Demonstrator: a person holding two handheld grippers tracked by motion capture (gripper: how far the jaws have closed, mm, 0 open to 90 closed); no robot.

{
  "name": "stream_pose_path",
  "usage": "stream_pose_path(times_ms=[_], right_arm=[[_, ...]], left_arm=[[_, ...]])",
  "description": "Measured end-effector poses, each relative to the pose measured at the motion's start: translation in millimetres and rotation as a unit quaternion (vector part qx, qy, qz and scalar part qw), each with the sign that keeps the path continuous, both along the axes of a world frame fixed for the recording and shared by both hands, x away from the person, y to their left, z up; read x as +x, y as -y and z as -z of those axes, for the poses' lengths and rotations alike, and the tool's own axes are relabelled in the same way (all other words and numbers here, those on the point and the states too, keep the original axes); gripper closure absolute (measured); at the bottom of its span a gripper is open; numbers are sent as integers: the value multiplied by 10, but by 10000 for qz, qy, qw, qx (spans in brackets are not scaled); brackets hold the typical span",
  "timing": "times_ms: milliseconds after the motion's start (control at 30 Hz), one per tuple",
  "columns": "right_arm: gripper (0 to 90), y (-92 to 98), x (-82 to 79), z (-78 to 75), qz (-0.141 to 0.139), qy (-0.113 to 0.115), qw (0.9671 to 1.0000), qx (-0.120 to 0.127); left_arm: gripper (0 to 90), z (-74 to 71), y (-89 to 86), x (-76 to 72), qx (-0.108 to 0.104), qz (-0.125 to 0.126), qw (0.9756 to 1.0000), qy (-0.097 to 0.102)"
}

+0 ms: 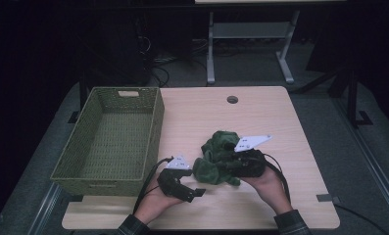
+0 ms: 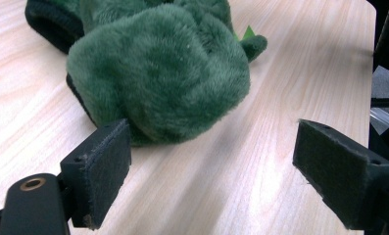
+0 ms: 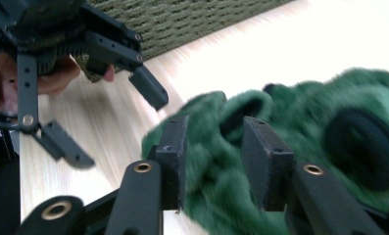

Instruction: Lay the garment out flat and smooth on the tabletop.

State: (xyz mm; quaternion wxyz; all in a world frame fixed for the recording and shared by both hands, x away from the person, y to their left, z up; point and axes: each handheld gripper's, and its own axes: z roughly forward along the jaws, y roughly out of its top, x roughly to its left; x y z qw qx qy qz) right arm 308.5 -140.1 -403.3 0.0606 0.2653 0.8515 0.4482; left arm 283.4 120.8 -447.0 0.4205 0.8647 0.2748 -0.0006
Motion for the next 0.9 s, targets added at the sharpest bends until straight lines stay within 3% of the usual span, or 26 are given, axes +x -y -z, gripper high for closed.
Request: stream_pose_path(times_ms=[133, 367, 500, 667, 900], right_arm=[[680, -159, 85, -2, -137, 11, 9999, 35], [725, -368, 215, 105, -279, -199, 9992, -221], [840, -404, 250, 177, -308, -314, 9984, -347], [873, -345, 221, 124, -296, -163, 9990, -295], [864, 56, 80, 32, -117, -60, 9999, 15]], left_arm=[[139, 9, -11, 8, 41, 22, 10000, 24], [139, 36, -10, 18, 107, 50, 9999, 15], [139, 42, -9, 25, 152, 73, 9999, 16], [139, 46, 11, 19, 132, 78, 9999, 19], [140, 42, 42, 23, 94, 55, 9999, -10]])
